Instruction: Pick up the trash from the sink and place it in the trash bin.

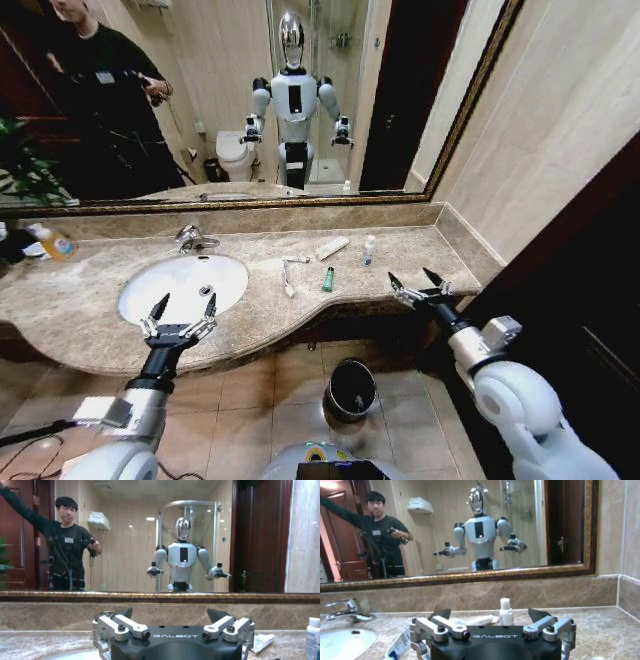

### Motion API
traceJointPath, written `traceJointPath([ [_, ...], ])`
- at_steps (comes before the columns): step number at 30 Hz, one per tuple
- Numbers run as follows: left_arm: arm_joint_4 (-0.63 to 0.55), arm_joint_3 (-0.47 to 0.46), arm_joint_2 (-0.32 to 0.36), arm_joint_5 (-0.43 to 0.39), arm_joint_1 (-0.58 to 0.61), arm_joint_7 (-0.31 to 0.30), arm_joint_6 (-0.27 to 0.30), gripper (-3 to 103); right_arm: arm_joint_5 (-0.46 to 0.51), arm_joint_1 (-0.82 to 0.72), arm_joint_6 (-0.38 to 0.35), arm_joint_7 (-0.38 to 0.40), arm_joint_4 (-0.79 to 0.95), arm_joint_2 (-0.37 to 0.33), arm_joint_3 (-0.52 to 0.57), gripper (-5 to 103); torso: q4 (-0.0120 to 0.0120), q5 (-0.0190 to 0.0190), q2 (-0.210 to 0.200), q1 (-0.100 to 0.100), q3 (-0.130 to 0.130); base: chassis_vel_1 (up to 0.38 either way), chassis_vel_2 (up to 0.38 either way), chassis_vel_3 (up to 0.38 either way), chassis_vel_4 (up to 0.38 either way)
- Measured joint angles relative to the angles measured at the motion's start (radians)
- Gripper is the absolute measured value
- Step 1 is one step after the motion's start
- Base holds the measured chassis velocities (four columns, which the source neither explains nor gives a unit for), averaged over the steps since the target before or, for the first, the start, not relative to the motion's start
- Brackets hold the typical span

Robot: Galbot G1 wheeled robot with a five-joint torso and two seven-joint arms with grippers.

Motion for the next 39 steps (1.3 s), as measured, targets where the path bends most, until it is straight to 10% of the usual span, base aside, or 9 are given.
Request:
traceJointPath([
  [13, 0.000, 0.000, 0.000, 0.000, 0.000, 0.000, 0.000, 100, -0.014, 0.149, 0.035, -0.035, -0.145, -0.064, -0.065, 100, 0.0000, 0.0002, 0.000, 0.000, 0.000, 0.000, 0.000, 0.000, 0.000],
  [39, 0.000, 0.000, 0.000, 0.000, 0.000, 0.000, 0.000, 100, -0.157, 0.462, 0.164, -0.079, -0.510, 0.034, -0.361, 100, 0.0000, 0.0000, 0.000, 0.000, 0.000, 0.000, 0.000, 0.000, 0.000],
])
